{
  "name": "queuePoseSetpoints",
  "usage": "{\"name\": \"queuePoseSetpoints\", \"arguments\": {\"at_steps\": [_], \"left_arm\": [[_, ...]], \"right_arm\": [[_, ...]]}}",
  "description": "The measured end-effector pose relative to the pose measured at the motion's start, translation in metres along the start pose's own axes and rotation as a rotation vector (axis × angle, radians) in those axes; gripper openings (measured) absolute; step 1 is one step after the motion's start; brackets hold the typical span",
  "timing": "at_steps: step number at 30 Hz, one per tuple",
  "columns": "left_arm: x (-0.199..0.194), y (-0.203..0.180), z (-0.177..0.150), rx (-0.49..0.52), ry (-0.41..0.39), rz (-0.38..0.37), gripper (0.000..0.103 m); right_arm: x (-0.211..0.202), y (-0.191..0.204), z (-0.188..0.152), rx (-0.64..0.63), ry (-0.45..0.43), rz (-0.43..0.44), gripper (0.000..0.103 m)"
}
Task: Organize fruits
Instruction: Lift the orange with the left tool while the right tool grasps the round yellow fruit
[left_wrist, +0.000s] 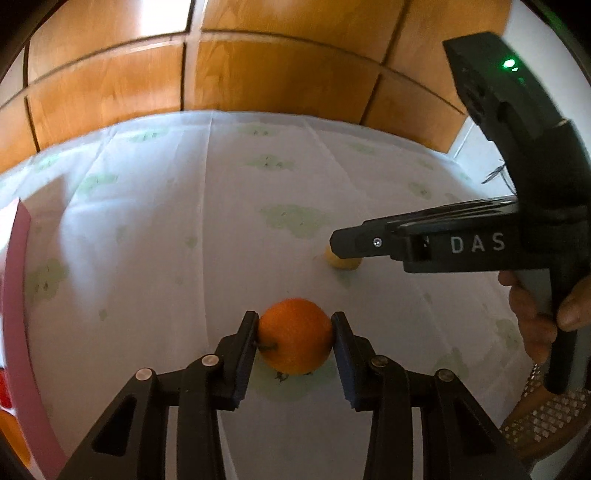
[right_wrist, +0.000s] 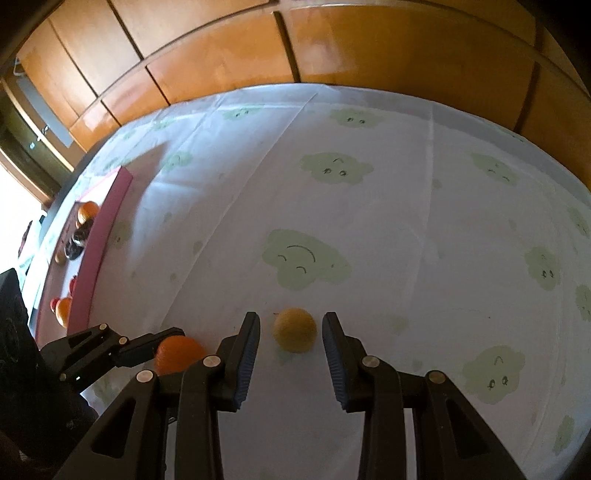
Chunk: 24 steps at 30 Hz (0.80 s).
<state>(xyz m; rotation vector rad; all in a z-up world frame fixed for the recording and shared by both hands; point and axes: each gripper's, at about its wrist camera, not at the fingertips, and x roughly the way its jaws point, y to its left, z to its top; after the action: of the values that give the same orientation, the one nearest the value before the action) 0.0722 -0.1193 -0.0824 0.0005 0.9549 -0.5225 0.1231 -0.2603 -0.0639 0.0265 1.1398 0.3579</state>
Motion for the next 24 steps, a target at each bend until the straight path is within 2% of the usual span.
{"name": "queuePoseSetpoints", "arguments": {"at_steps": [9,11,21,24], "left_arm": [[0.001,0.001,-0.004,0.015,-0.019,-0.014,0.04],[0.002,0.0,-0.005,0.025,-0.023,-0.007,0.04],[-0.004,-0.003,-0.006,0.021,-0.025,0.01,0.039],[-0.006,-0.002,-0.007,0.017,-0.021,0.025,0.039]], "right_arm": [[0.015,0.004,-0.002,-0.049,0.035,-0.041,0.035],[0.018,0.008,-0.002,-0.07,0.027,-0.065,0.027],[0.019,-0.004,0.0,-0.008,0.031,-0.013,0.027],[0.02,-0.003,0.0,-0.02,0.029,-0.02,0.027]]}}
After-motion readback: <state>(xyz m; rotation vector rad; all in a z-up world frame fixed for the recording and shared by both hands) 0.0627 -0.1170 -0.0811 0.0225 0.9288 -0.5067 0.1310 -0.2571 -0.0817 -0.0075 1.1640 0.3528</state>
